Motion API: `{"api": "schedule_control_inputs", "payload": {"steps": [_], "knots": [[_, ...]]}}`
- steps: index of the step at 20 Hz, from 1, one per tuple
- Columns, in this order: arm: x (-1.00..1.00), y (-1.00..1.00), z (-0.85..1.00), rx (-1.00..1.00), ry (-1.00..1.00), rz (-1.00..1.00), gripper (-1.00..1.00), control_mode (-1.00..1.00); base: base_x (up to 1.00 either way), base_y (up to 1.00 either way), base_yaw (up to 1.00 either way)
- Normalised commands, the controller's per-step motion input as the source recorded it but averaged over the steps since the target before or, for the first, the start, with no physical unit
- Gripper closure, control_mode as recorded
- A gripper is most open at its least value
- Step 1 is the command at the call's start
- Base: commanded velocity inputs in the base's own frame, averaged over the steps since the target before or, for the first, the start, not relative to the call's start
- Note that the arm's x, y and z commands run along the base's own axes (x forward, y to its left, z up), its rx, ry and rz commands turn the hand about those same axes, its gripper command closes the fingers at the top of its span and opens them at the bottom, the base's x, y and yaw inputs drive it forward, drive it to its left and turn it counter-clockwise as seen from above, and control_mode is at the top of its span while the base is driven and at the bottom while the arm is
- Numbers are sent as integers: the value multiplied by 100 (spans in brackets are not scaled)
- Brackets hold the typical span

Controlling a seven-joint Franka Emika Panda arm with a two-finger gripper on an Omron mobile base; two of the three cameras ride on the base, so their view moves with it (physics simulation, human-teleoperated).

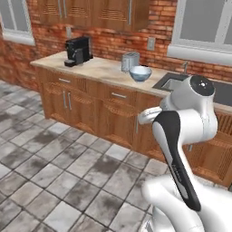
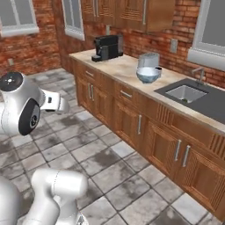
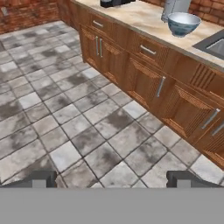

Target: Clear the mugs and bowl far away from the sink.

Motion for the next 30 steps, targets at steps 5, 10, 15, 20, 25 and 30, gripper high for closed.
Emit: {"api": "schedule_control_inputs", "payload": {"steps": [5, 10, 15, 20, 25, 30], "knots": [[0, 0, 0, 0, 0, 0, -100, 100, 71, 10, -36], [0, 0, 0, 0, 0, 0, -100, 100, 100, 69, -33], [0, 0, 0, 0, 0, 0, -100, 100, 100, 75, -44], [0, 0, 0, 0, 0, 0, -100, 100, 88, 46, -51], [0, 0, 0, 0, 0, 0, -100, 100, 89, 41, -51], [0, 0, 0, 0, 0, 0, -100, 100, 100, 52, -35]]}}
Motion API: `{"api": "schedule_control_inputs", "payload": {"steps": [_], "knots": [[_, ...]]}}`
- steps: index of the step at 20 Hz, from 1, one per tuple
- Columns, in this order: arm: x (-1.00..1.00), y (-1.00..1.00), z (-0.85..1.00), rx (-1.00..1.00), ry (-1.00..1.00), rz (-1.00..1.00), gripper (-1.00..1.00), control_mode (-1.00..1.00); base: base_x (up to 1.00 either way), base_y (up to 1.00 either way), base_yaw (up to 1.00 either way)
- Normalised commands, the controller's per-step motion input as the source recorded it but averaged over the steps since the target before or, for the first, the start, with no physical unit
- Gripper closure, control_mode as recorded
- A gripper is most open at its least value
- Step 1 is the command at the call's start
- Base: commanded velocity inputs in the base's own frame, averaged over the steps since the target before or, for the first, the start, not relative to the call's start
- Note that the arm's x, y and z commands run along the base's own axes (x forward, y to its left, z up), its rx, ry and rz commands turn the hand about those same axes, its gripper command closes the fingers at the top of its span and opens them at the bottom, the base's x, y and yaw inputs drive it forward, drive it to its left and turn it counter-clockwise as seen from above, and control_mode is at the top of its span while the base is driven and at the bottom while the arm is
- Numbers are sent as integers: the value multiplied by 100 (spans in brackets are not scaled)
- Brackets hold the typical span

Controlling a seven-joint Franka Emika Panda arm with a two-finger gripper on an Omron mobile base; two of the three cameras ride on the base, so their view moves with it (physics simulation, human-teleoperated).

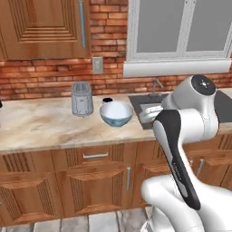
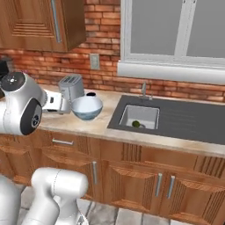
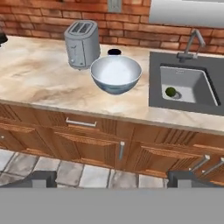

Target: Clear the mugs and bowl far away from the sink.

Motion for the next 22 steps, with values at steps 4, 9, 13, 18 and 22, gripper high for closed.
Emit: {"api": "schedule_control_inputs", "payload": {"steps": [4, 9, 13, 18, 22], "knots": [[0, 0, 0, 0, 0, 0, -100, 100, 96, 64, -24], [0, 0, 0, 0, 0, 0, -100, 100, 37, 27, -7], [0, 0, 0, 0, 0, 0, -100, 100, 3, 0, -2], [0, 0, 0, 0, 0, 0, -100, 100, 0, -5, -21], [0, 0, 0, 0, 0, 0, -100, 100, 0, -7, -33]]}}
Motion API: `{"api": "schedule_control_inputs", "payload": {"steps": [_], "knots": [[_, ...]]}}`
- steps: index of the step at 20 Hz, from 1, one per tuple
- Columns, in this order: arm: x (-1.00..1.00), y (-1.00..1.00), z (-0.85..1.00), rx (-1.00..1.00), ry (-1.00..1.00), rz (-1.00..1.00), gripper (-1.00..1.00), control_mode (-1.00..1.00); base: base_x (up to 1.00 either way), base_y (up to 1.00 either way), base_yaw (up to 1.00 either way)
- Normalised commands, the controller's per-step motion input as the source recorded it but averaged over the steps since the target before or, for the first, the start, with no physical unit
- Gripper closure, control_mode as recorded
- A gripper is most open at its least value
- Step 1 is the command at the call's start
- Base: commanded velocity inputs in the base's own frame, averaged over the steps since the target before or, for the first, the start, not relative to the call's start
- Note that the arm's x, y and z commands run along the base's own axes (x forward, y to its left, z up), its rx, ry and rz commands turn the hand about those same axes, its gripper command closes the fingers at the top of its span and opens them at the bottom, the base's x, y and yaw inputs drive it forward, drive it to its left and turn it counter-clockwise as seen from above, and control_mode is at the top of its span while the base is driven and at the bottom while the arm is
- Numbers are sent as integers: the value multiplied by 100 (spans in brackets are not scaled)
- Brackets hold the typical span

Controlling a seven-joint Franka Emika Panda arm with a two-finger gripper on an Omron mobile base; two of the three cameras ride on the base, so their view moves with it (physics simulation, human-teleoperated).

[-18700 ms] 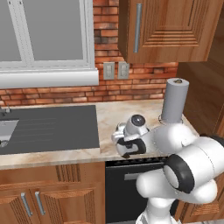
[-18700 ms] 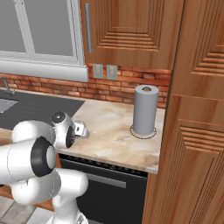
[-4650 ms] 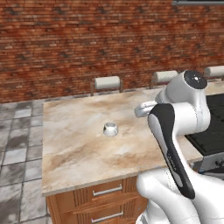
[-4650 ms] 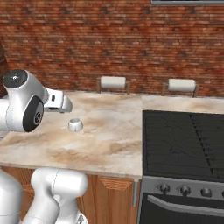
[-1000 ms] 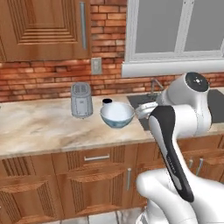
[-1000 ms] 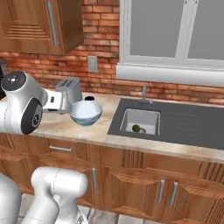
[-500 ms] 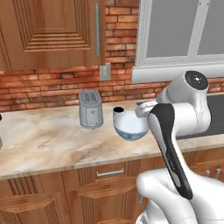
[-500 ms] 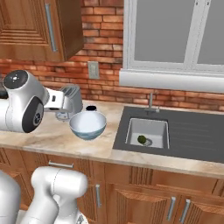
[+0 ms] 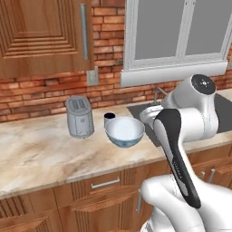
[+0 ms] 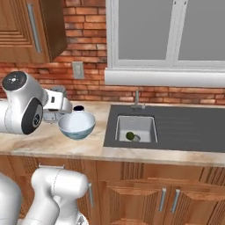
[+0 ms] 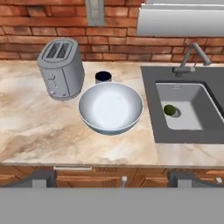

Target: Clear the mugs and bowl far away from the sink.

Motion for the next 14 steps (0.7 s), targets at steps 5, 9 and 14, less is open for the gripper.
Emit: {"api": "schedule_control_inputs", "payload": {"steps": [5, 9, 14], "knots": [[0, 0, 0, 0, 0, 0, -100, 100, 2, 0, -15], [0, 0, 0, 0, 0, 0, -100, 100, 18, -2, -7], [0, 0, 0, 0, 0, 0, -100, 100, 55, -4, -16]]}}
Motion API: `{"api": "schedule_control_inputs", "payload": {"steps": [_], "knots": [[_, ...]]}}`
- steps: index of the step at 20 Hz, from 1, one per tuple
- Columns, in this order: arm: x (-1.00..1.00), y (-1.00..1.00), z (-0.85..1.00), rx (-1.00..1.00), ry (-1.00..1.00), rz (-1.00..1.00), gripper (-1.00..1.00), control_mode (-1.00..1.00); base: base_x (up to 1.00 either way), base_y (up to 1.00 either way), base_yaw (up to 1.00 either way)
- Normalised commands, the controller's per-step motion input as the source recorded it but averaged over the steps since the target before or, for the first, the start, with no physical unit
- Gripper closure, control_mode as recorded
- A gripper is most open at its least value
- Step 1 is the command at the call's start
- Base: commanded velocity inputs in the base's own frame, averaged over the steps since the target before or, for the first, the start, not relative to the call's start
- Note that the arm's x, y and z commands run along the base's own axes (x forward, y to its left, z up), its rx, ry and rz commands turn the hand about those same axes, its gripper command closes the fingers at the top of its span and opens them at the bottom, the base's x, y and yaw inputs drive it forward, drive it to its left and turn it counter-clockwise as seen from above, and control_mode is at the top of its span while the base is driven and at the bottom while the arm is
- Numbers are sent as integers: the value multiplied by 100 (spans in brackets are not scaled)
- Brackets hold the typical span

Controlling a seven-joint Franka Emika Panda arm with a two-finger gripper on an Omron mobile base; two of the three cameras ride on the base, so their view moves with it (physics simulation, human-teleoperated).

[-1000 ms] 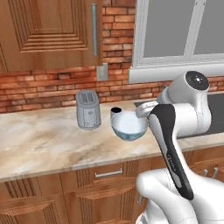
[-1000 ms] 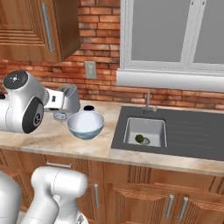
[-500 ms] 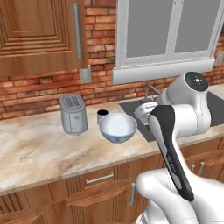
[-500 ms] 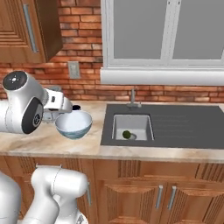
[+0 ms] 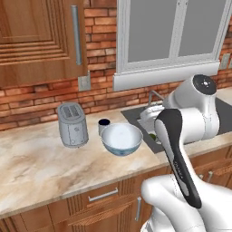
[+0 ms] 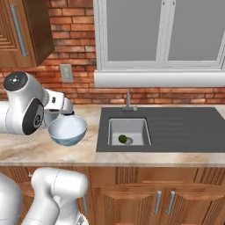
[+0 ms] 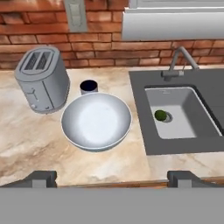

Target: Clear the mugs and bowl far away from the sink.

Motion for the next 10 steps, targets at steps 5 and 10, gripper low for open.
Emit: {"api": "schedule_control_inputs", "payload": {"steps": [5, 10], "knots": [[18, -9, -4, 2, 10, -6, -100, -100, 25, -2, -9], [28, -18, -8, 7, 30, -9, -100, -100, 0, 0, 0]]}}
